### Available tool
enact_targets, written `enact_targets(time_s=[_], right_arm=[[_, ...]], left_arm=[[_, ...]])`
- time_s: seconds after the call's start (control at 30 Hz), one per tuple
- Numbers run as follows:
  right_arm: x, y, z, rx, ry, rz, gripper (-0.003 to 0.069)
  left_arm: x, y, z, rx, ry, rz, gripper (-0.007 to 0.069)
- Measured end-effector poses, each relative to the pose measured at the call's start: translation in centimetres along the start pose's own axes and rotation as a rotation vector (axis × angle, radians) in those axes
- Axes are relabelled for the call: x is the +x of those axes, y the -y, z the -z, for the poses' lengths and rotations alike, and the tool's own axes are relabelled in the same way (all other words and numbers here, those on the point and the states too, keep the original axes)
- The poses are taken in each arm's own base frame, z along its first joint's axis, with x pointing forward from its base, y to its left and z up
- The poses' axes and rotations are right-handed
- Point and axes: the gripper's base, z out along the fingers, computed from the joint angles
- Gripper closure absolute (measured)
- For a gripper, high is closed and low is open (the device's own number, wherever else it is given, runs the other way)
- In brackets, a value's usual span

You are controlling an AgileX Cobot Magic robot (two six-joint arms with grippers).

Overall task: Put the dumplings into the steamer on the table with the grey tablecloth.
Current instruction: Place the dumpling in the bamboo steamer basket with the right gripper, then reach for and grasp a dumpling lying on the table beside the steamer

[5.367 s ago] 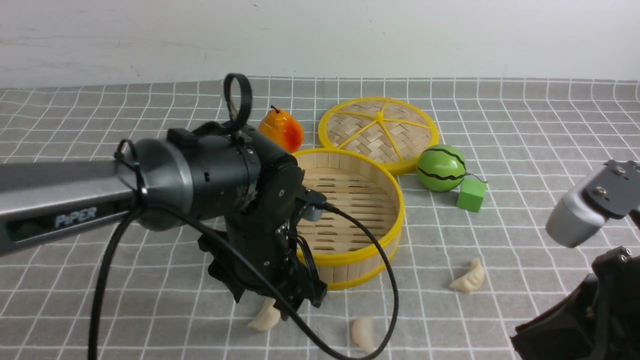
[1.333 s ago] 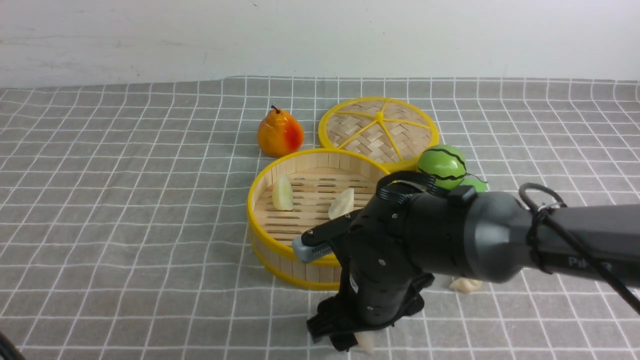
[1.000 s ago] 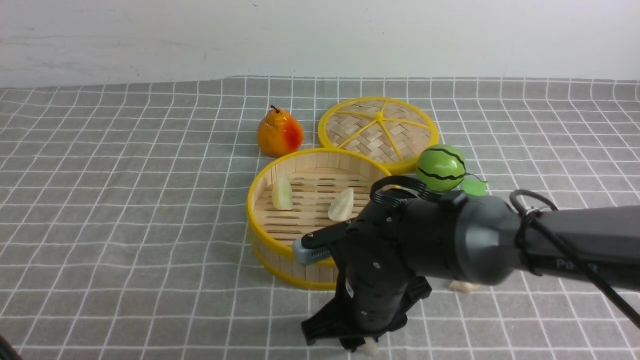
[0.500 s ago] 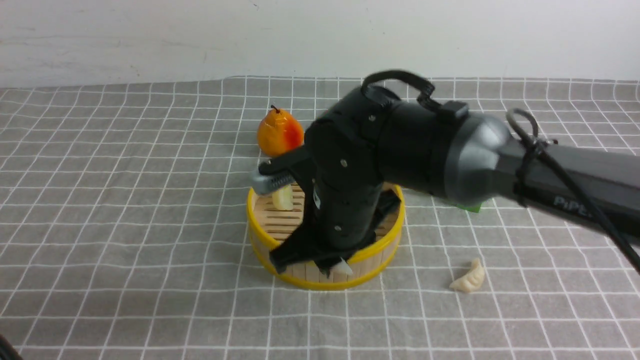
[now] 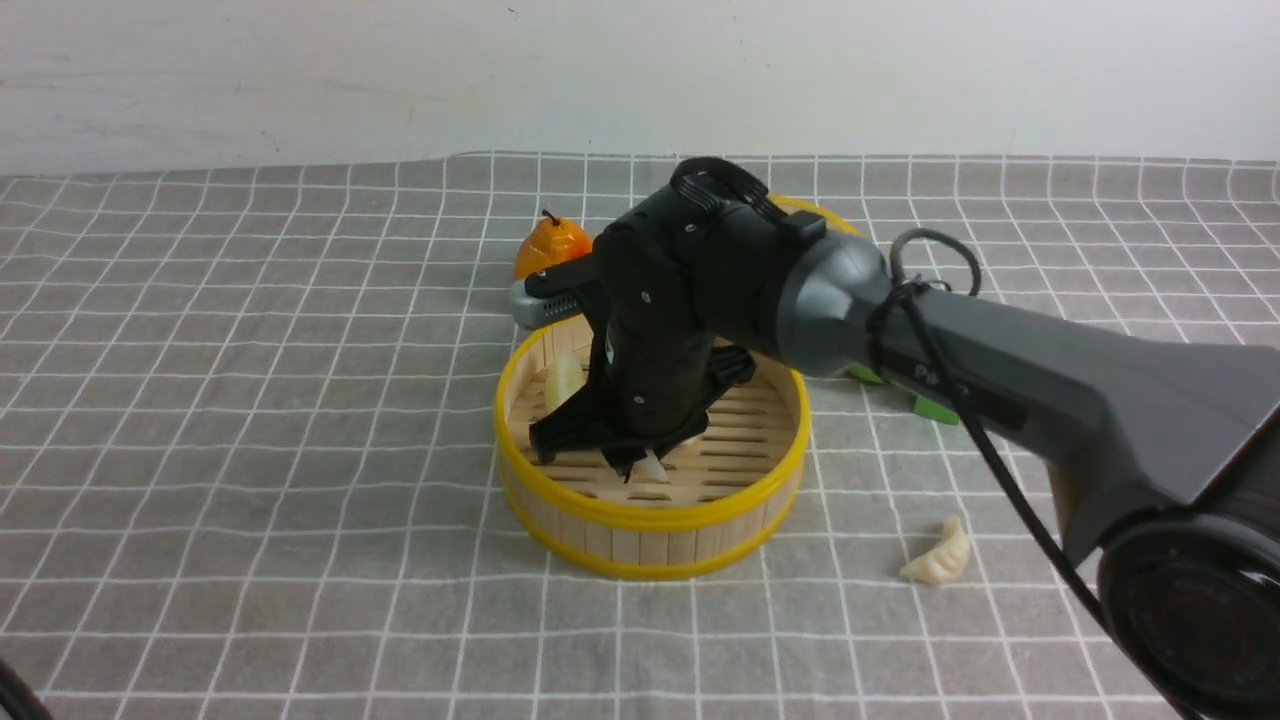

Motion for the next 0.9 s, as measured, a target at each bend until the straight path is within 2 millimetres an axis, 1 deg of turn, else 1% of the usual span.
enact_targets(time_s=[0.07, 0.13, 0.23, 0.3, 0.33, 0.37, 0.4, 0.43, 0.47, 0.53, 0.6, 0.63, 0.7, 0.77, 0.83, 0.87, 0.9], right_arm=[[0.0, -0.1, -0.4, -0.010, -0.002, -0.006, 0.0450], [0.0, -0.3, -0.8, -0.027, 0.001, -0.016, 0.0386], [-0.1, -0.4, -0.6, -0.039, 0.004, -0.024, 0.0259], [-0.1, -0.4, -0.2, -0.037, -0.004, -0.025, 0.0190], [-0.1, -0.4, 0.0, -0.035, -0.013, -0.026, 0.0176], [-0.3, -0.3, 1.3, -0.030, -0.023, -0.022, 0.0126], [-0.4, -0.2, 2.2, -0.027, -0.026, -0.013, 0.0111], [-0.4, -0.2, 2.9, -0.024, -0.030, -0.005, 0.0101], [-0.4, 0.0, 4.7, -0.020, -0.040, 0.015, 0.0089], [-0.3, 0.3, 7.2, -0.016, -0.050, 0.052, 0.0080], [-0.3, 0.4, 8.7, -0.018, -0.038, 0.074, 0.0079], [-0.2, 0.6, 10.1, -0.020, -0.022, 0.083, 0.0079], [0.5, 1.0, 11.8, -0.018, -0.016, 0.090, 0.0085], [1.7, 1.4, 12.6, -0.012, -0.040, 0.091, 0.0093], [3.1, 1.9, 12.9, -0.001, -0.077, 0.083, 0.0102], [3.5, 2.0, 12.9, 0.003, -0.086, 0.077, 0.0104], [4.5, 2.5, 13.0, 0.013, -0.105, 0.066, 0.0111]], left_arm=[[0.0, -0.1, 0.0, -0.007, 0.004, -0.003, 0.0638], [-0.1, -0.1, 0.0, -0.013, 0.008, -0.005, 0.0638], [-0.1, -0.1, 0.0, -0.013, 0.011, -0.006, 0.0636], [-0.1, -0.1, 0.0, -0.013, 0.011, -0.006, 0.0635], [-0.1, -0.1, 0.0, -0.013, 0.012, -0.006, 0.0635], [-0.1, -0.1, 0.0, -0.013, 0.012, -0.006, 0.0634], [-0.1, -0.1, 0.0, -0.013, 0.012, -0.006, 0.0632], [-0.1, -0.1, 0.0, -0.013, 0.012, -0.006, 0.0631], [-0.1, -0.1, 0.0, -0.013, 0.012, -0.006, 0.0630], [-0.1, -0.1, 0.0, -0.012, 0.011, -0.006, 0.0629], [-0.1, -0.1, 0.0, -0.011, 0.011, -0.005, 0.0627], [-0.1, -0.1, 0.0, -0.008, 0.011, -0.004, 0.0627], [-0.1, 0.0, 0.0, -0.004, 0.010, -0.002, 0.0624], [-0.1, 0.0, 0.0, 0.000, 0.009, -0.001, 0.0623], [-0.1, 0.0, 0.0, 0.004, 0.008, 0.001, 0.0622], [-0.1, 0.0, 0.0, 0.005, 0.008, 0.001, 0.0621], [-0.1, 0.1, 0.0, 0.008, 0.007, 0.002, 0.0621]])
